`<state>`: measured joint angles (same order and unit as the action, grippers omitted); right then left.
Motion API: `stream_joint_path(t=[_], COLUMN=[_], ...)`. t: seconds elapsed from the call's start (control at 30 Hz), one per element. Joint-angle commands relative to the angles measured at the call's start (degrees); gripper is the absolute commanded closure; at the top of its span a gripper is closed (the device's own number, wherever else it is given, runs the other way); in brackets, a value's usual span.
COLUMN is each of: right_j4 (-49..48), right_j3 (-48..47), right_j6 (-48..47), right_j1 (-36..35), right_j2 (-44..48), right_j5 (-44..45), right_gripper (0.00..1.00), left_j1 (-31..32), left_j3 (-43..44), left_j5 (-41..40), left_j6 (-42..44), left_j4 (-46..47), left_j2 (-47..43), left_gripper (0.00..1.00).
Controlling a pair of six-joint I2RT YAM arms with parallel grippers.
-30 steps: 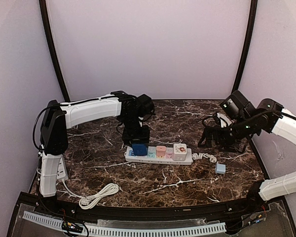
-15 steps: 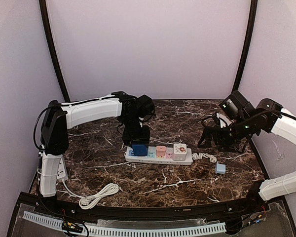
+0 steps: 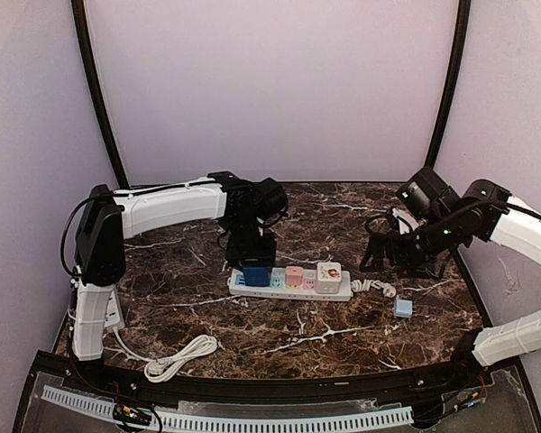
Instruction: Insert the plug
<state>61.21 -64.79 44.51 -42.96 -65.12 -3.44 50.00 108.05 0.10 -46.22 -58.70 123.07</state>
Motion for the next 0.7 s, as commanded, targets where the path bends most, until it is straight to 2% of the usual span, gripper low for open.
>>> stream_joint_path(t=[0.0,0.67], right_j4=[-1.2,-0.9], right_j3=[-1.0,-0.1], right_j6=[-1.0,-0.4], right_j1=[0.3,0.3], right_j2=[-0.7,-0.4], right_j5=[0.7,1.2], right_gripper=[0.01,0.01], left_j1=[1.3,3.4], left_j3=[-2.4,-3.5], left_j5=[-3.0,-5.0], left_j6=[-2.9,-4.5], left_j4=[0.1,1.7], left_j2=[0.2,2.9], left_gripper=[0.99,0.99])
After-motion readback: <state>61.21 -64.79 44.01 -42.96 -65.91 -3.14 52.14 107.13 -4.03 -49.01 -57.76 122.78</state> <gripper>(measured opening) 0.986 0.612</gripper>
